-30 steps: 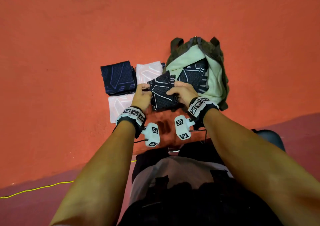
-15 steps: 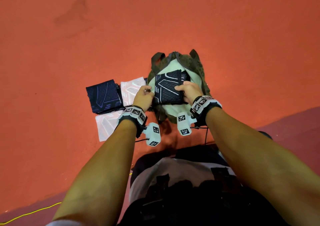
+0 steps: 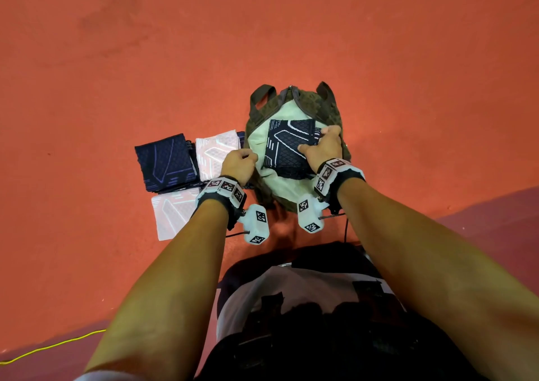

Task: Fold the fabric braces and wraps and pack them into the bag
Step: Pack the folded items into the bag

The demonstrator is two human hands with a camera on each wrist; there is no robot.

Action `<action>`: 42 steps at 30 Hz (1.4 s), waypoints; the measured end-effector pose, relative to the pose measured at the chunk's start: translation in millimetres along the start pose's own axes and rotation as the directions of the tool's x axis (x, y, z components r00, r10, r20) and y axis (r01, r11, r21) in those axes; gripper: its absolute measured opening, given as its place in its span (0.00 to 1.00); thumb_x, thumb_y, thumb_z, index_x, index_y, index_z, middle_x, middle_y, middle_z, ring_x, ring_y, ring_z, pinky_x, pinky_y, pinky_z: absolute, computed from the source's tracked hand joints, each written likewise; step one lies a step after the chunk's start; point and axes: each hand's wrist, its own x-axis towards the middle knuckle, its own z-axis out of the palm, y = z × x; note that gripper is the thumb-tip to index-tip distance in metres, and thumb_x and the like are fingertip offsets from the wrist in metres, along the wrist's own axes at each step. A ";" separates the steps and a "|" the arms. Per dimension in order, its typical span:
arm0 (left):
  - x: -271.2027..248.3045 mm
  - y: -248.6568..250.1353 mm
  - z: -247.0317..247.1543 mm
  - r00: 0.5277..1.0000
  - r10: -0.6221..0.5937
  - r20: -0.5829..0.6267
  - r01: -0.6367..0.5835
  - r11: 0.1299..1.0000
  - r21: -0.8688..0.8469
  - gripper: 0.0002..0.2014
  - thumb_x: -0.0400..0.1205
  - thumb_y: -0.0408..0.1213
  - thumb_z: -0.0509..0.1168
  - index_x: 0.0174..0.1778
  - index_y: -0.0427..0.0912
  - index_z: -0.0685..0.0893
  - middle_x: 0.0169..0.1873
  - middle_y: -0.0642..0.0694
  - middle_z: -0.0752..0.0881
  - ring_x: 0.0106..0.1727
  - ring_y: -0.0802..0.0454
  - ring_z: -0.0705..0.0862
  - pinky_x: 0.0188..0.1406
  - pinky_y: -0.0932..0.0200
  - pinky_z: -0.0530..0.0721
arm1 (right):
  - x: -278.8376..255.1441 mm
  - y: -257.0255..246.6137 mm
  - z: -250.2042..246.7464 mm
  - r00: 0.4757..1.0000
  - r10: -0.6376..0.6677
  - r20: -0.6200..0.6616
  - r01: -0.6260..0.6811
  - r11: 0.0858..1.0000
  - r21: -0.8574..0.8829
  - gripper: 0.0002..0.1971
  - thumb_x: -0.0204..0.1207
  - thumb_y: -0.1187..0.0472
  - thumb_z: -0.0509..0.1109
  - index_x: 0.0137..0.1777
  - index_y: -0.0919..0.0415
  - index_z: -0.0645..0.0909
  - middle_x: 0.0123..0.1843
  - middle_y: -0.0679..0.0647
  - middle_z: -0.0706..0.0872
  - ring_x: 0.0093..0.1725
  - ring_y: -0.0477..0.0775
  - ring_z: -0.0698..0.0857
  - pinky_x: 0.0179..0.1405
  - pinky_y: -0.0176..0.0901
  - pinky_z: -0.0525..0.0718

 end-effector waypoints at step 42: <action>-15.8 31.3 3.1 0.995 0.082 0.055 -0.070 0.979 -0.193 0.11 0.80 0.32 0.69 0.57 0.43 0.80 0.34 0.51 0.84 0.34 0.58 0.84 0.33 0.67 0.81 | -2.6 -12.0 -9.1 0.960 -0.239 0.148 0.276 0.904 -0.325 0.16 0.76 0.70 0.59 0.50 0.53 0.86 0.60 0.55 0.86 0.57 0.61 0.85 0.57 0.50 0.84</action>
